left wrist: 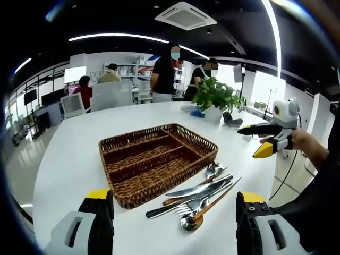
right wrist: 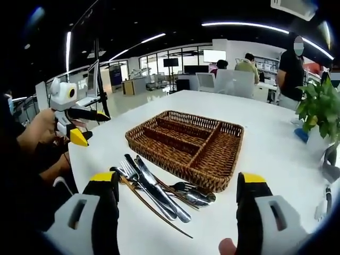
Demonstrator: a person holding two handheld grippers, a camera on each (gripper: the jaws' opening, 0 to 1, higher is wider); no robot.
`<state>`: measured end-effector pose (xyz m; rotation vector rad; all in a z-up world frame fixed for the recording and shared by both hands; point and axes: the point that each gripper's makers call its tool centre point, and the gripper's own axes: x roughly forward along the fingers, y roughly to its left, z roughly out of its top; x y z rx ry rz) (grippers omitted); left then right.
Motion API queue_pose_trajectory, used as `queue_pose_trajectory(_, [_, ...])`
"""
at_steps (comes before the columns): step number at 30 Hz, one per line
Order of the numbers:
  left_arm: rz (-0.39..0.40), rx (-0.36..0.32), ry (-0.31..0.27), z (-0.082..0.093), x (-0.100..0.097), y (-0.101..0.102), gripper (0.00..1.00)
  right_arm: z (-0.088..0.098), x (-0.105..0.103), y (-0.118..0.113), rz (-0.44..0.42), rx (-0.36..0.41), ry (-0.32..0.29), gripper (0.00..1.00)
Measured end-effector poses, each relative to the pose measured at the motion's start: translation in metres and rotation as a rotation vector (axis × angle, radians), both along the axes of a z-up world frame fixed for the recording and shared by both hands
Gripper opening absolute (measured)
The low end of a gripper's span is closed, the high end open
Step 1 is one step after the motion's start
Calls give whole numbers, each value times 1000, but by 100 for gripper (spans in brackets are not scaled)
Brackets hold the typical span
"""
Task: Arrange the knives, forks, and spoons in their matching storage slots by inserting each utensil handle-first until every utensil is classified and aligned in the correct compartment
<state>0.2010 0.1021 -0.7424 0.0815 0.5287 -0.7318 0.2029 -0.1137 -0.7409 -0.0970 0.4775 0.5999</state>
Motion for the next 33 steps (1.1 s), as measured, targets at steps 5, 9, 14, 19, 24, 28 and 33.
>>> queue_pose_trajectory(5, [-1,-2,-2,0,0,1,100,-1,-1,1,3,-1,2,94])
queue_pose_trajectory(9, [2,-3,0,-2,0,1,100,-1,-2,1,3,-7,1,94])
queue_pose_trajectory(14, [-6,-2,1,-3,0,-1,100,-2,-1,-2,-2,-11,1,93])
queue_pose_trajectory(19, [0,-1,-3,-4,1,0,100,-3,-3,-2,2,-17,1,91])
queue_pose_trajectory(24, [8,-10,-3,-5,1,0,100,-6,-6,-5,2,-23,9,91])
queue_pose_trajectory(28, [-2,-2,-2,-7,-1,-2,100,-7,-9,-6,6,-31,11,90])
queue_pose_trajectory(33, [-16,5,1,-11,-4,-5,100,-9,-14,-4,17,-48,10,90])
